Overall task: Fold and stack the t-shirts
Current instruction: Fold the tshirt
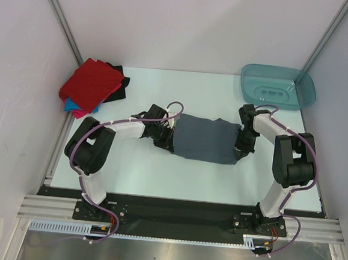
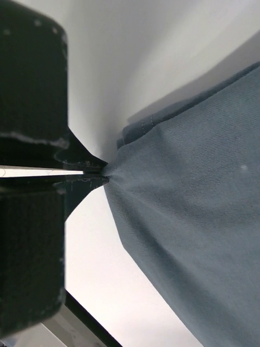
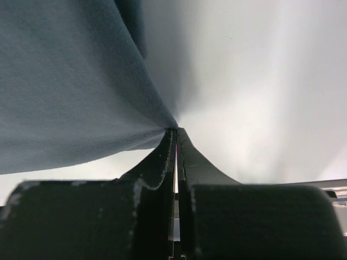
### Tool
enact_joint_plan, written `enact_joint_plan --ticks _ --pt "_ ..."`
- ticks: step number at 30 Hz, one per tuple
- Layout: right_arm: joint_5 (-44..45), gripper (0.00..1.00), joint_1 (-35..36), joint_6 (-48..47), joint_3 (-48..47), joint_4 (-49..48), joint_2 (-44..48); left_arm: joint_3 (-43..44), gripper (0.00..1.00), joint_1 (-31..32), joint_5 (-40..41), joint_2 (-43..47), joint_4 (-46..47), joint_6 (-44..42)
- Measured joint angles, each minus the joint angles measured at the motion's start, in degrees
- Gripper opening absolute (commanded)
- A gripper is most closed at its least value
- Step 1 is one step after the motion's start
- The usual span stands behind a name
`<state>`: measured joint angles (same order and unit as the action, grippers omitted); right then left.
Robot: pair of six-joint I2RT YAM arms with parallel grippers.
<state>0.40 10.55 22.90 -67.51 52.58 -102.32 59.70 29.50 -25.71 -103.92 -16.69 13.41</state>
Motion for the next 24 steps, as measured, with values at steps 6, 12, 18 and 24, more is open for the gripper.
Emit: enact_joint_plan --ticks 6,12,18,24 --pt "1.9 0.0 -0.1 0.0 0.1 0.0 0.0 0.6 0.0 0.0 0.1 0.0 -1.1 -1.6" --pt "2.8 0.08 -0.1 0.0 -0.5 0.3 0.0 1.9 0.07 -0.5 0.3 0.0 -2.3 -3.0" --pt "5.2 0.61 -0.6 -0.1 -2.1 0.8 0.0 2.9 0.73 -1.5 2.2 0.0 -4.2 -4.5" --pt "5.7 0.65 -1.0 0.5 -1.9 1.7 1.0 2.8 0.75 -2.2 3.1 0.5 -4.7 -4.4"
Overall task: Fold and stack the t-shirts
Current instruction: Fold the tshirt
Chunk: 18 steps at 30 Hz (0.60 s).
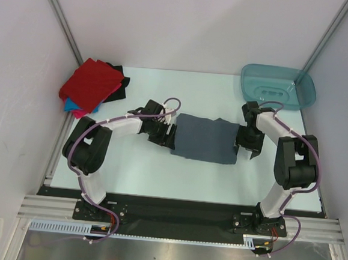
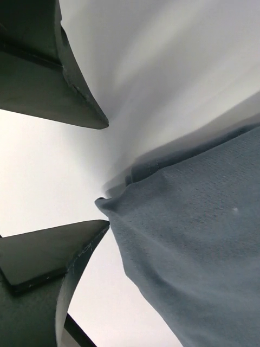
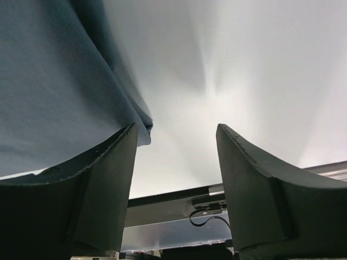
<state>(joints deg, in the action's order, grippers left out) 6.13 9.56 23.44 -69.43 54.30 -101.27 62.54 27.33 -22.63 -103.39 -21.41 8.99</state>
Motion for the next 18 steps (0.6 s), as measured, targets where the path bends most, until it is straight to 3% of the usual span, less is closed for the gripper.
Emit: enact_joint_plan --ticks 9,18 --pt "-3.9 0.65 0.1 1.8 2.8 -1.0 1.6 -4.5 0.73 0.0 -3.3 2.5 3.5 2.1" --pt "-7.5 0.64 0.8 2.5 3.6 -2.0 1.6 -10.2 0.41 0.0 -10.8 2.7 10.9 8.3"
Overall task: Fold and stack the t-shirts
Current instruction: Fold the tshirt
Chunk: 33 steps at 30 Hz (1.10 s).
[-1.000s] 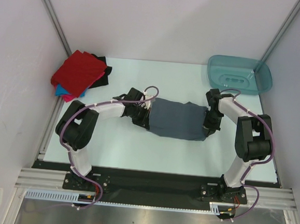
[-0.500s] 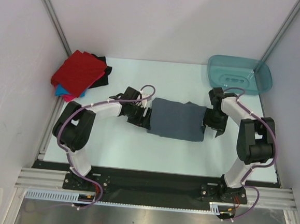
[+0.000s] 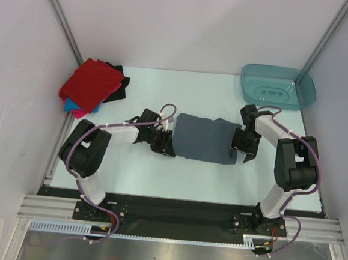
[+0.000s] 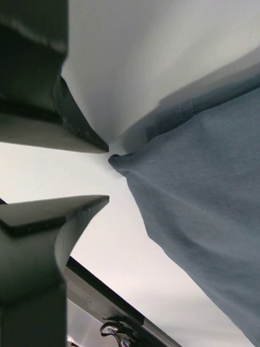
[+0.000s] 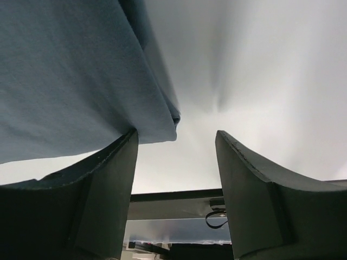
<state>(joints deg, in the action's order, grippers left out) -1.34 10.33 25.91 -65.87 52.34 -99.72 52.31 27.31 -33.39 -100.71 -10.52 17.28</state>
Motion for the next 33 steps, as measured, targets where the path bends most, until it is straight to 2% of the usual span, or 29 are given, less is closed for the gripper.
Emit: enact_joint_plan --ticks 5,8,11,13,19,21,23,33 --pt "-0.5 0.63 0.1 0.0 0.0 0.0 0.0 -2.1 0.4 0.0 -1.8 0.0 3.7 2.8" --pt "-0.7 0.64 0.1 0.0 0.0 0.0 0.0 -2.2 0.46 0.0 -1.8 -0.2 4.9 3.6" --pt "-0.8 0.63 0.1 0.0 0.0 0.1 0.0 -2.1 0.46 0.0 -1.5 -0.2 5.3 3.7" --pt "-1.0 0.63 0.1 0.0 0.0 0.1 -0.1 -1.8 0.44 0.0 -0.9 -0.2 5.0 3.4" --pt "-1.1 0.62 0.3 0.0 -0.2 0.2 -0.1 1.2 0.29 0.0 1.3 -1.1 3.1 1.6" --pt "-1.1 0.63 0.3 0.0 -0.2 0.2 -0.2 1.6 0.21 0.0 1.7 -1.4 3.0 1.1" --pt "-1.1 0.62 0.3 0.0 -0.3 0.3 -0.2 1.6 0.18 0.0 1.7 -1.4 2.8 0.6" --pt "-1.1 0.62 0.5 0.0 -0.8 0.5 -1.2 1.6 0.28 0.0 1.7 -1.4 0.9 -1.1"
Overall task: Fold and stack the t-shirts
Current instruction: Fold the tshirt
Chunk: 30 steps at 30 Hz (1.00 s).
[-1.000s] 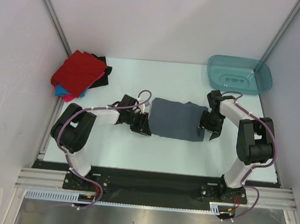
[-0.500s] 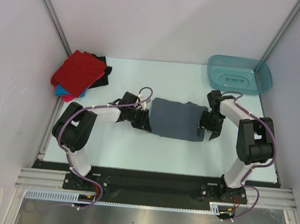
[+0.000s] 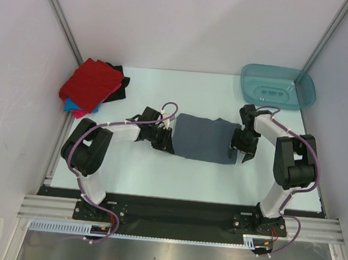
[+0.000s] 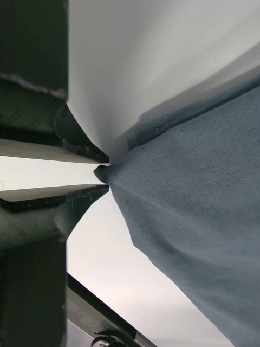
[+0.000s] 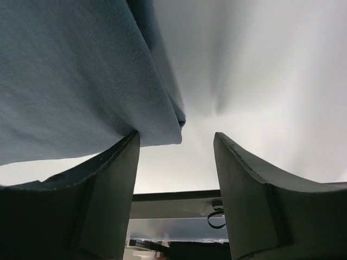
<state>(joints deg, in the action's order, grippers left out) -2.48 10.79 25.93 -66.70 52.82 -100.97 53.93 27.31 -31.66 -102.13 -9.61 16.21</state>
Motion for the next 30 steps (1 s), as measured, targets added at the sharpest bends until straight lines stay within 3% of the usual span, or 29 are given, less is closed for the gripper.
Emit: enact_joint_plan --ticks 7,12,21,30 --pt "0.0 0.62 0.4 0.1 -0.8 0.0 -0.8 0.1 0.22 0.0 0.0 0.0 -0.4 -0.3" --pt "0.0 0.62 0.5 0.3 -1.6 0.3 -1.2 1.1 0.0 0.0 0.0 -1.2 -0.4 -0.4" --pt "0.0 0.62 0.7 0.4 -2.6 0.9 -1.9 3.0 0.0 0.0 0.3 -2.0 -2.2 -1.8" --pt "0.1 0.6 1.1 0.5 -3.5 1.3 -3.4 9.7 0.0 -0.4 5.6 -2.0 -10.4 -8.6"
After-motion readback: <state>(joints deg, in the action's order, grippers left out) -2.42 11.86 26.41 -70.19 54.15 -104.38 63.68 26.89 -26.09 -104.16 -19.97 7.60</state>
